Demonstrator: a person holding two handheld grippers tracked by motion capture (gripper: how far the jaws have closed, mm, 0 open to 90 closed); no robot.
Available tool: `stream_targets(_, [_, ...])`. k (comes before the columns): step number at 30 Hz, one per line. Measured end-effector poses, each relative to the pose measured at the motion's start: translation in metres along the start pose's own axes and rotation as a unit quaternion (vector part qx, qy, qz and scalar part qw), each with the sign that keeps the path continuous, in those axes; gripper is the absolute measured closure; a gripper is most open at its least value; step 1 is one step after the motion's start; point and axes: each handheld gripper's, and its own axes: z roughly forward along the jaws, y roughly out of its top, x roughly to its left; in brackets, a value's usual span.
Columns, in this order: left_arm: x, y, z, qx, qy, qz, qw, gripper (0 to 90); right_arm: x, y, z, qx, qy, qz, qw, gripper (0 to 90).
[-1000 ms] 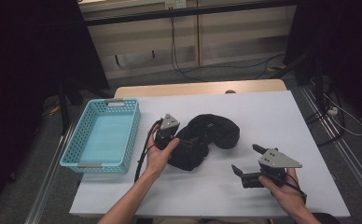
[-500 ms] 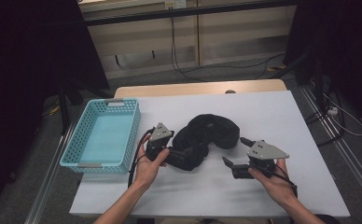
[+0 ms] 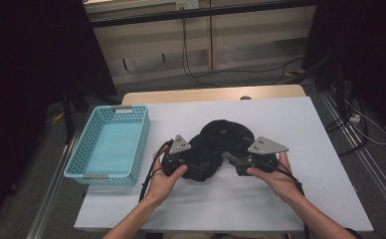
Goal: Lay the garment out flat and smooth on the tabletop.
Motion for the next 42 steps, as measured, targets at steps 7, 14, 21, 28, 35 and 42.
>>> stream_targets(7, [0.003,0.001,0.001,-0.008,0.006,0.002,1.0000,5.9,-0.010,0.007,0.023,0.008,-0.023,-0.006,0.9997,32.8])
stream_targets(14, [0.000,0.002,0.007,-0.001,0.009,0.025,0.9996,12.6,-0.009,0.000,0.055,0.026,-0.035,-0.028,0.9986,45.7])
stream_targets(21, [0.006,-0.002,0.024,0.031,0.009,0.032,0.9990,24.7,-0.019,0.000,0.060,0.027,-0.039,-0.027,0.9985,59.0])
stream_targets(28, [0.014,0.001,0.021,0.048,0.001,0.020,0.9986,57.9,-0.016,-0.002,0.060,0.026,-0.048,-0.026,0.9981,58.6])
stream_targets(35, [0.028,0.006,0.006,0.030,0.009,-0.008,0.9995,71.5,-0.018,0.005,0.053,0.034,-0.049,-0.028,0.9978,54.4])
stream_targets(42, [0.035,0.009,0.003,0.023,0.009,-0.019,0.9995,71.7,-0.017,0.001,0.056,0.041,-0.051,-0.039,0.9971,44.0])
